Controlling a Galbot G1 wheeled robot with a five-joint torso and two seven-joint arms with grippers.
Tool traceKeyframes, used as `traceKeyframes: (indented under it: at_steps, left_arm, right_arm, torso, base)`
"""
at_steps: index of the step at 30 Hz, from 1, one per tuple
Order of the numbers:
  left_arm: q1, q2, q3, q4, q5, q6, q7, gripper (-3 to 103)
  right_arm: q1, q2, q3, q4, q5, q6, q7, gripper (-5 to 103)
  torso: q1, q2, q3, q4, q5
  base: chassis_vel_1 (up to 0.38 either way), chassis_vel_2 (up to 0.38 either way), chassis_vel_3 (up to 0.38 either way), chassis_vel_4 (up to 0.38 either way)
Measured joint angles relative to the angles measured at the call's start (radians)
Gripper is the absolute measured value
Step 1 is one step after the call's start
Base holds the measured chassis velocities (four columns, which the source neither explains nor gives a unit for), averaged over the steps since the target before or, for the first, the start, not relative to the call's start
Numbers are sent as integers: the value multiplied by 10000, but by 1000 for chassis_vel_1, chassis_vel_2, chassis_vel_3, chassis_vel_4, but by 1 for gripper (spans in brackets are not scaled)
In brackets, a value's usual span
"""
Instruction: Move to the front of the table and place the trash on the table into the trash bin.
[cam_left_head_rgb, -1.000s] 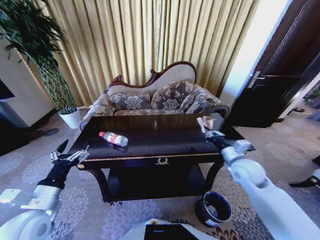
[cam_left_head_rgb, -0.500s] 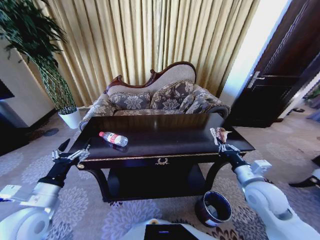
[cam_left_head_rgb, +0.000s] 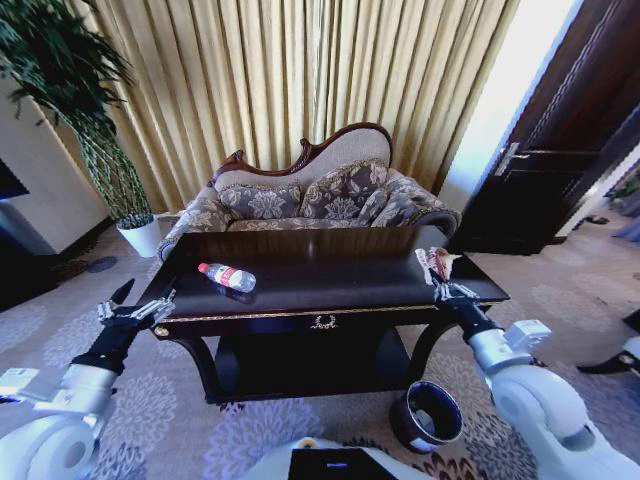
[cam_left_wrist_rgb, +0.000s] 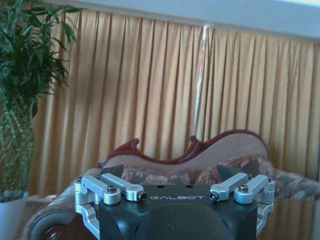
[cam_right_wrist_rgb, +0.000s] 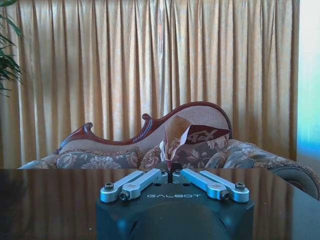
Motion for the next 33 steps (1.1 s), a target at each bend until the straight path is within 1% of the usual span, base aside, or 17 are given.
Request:
traceKeyframes:
  at_steps: [1,3,4,7,13,19,31,33]
  left_arm:
    - [-8,-1,-50,-74,65,357,-257,100]
    - [-28,-25,-93,-121,167,711,-463,100]
    - [-28,-25,-93,-121,167,711,-463,100]
    - [-18,-63,-175,-155,407,945,-558,100]
    - [12,-78,-267,-172,603,984,-564,100]
    - [13,-120,-229,-136,618,958,-540,100]
    - [-42,-156,-131,-107,617,892,-469,100]
    - [-22,-219,-66,-95,618,724,-412,100]
  right_arm:
    - [-1,11,-80,27,-92,-3,2,0]
    - [1,14,-163,29,-178,-5,3,0]
    - [1,14,-163,29,-178,-5,3,0]
    - [19,0,-226,28,-230,-8,6,0]
    - [41,-12,-341,-37,-324,-14,8,0]
    - [61,22,-457,-46,-378,-20,29,0]
    - [32,146,-513,-46,-445,-21,48,0]
    - [36,223,-662,-116,-698,-17,50,0]
  torso:
    - [0,0,0,0,2]
    - [0,0,0,0,1]
    - [0,0,0,0,1]
    - [-1,0,0,0,1]
    - [0,0,0,1,1]
    - [1,-1,1,0,1]
    - [-3,1,-1,-1,0]
    - [-4,1,-1,1,0]
  base:
    - [0,0,0,0]
    - [0,0,0,0]
    - [0,0,0,0]
    - [49,-30,-51,34]
    - [39,-37,-25,34]
    - [52,-43,-47,52]
    - [148,-148,-155,143]
    - [109,-141,-120,120]
